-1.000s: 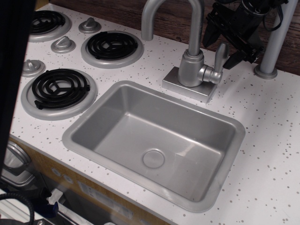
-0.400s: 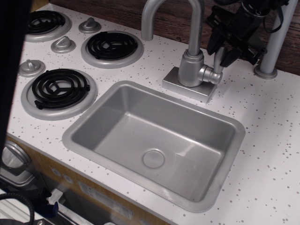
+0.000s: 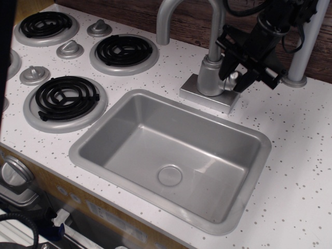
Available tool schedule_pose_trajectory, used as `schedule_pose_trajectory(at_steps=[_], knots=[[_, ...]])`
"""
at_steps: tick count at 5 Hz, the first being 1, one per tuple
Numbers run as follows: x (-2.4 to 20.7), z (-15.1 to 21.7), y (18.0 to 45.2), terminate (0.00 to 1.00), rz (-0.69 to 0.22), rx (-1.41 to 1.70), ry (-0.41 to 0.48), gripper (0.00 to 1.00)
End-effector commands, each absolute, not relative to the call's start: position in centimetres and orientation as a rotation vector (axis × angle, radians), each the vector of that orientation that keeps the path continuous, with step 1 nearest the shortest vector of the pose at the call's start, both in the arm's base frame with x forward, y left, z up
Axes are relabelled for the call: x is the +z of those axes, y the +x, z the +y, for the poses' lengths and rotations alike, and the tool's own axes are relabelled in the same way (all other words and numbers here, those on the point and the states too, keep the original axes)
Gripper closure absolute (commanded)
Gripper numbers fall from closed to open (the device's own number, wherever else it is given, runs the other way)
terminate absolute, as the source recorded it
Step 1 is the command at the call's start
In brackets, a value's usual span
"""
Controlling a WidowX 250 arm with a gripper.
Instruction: Lever vertical to front
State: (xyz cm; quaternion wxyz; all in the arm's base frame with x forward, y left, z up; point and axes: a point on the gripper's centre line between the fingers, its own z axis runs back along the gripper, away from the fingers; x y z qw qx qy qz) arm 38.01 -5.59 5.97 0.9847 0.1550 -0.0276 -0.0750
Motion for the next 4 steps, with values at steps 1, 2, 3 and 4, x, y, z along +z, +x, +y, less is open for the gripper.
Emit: schedule_pose_trajectory(at_steps=[1,2,3,4], knots=[[6.7,-4.2,38.0,0.00,-0.102,-0.101,0.239,1.00],[5.9,-3.9,37.8,0.00,-0.116,-0.099,0.214,1.00],[6.4,-4.2,37.6,0.00,-0.098,-0.081,0.242,0.00],[7.9,-4.9,36.5,0.00,-0.051,-0.045,0.310,0.00]])
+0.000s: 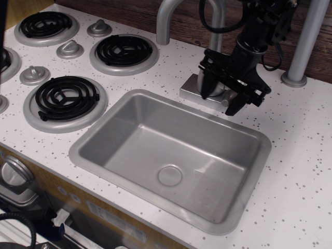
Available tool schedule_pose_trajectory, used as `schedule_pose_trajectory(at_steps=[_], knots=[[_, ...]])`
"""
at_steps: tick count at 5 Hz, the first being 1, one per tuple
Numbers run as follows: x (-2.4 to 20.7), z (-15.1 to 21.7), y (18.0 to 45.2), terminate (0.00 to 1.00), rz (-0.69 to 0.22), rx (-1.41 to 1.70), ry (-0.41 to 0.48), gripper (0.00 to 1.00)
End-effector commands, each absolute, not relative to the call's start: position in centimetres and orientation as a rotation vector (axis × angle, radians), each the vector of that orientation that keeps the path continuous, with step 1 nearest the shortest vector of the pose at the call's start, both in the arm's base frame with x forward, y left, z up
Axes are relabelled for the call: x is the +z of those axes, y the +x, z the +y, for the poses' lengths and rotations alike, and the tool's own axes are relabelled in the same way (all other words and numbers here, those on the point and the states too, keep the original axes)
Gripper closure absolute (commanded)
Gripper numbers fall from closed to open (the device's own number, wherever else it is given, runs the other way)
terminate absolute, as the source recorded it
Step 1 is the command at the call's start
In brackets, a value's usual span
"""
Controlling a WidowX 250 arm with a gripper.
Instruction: Lever vertical to front
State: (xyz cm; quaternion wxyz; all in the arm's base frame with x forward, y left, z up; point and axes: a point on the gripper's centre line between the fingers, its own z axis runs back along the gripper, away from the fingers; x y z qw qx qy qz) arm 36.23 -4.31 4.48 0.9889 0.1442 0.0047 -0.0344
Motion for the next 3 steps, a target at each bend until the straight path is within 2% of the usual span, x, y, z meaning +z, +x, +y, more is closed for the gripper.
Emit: schedule_pose_trajectory(at_steps=[1,2,3], knots=[[8.68,-5.21,35.30,0.00,-0.049,-0.017,0.328,0.00],[8.71,-5.22,34.63,0.00,-0.064,0.010,0.325,0.00],[8.46,-5.22,34.47,1.00,-0.065,0.026,0.315,0.00]])
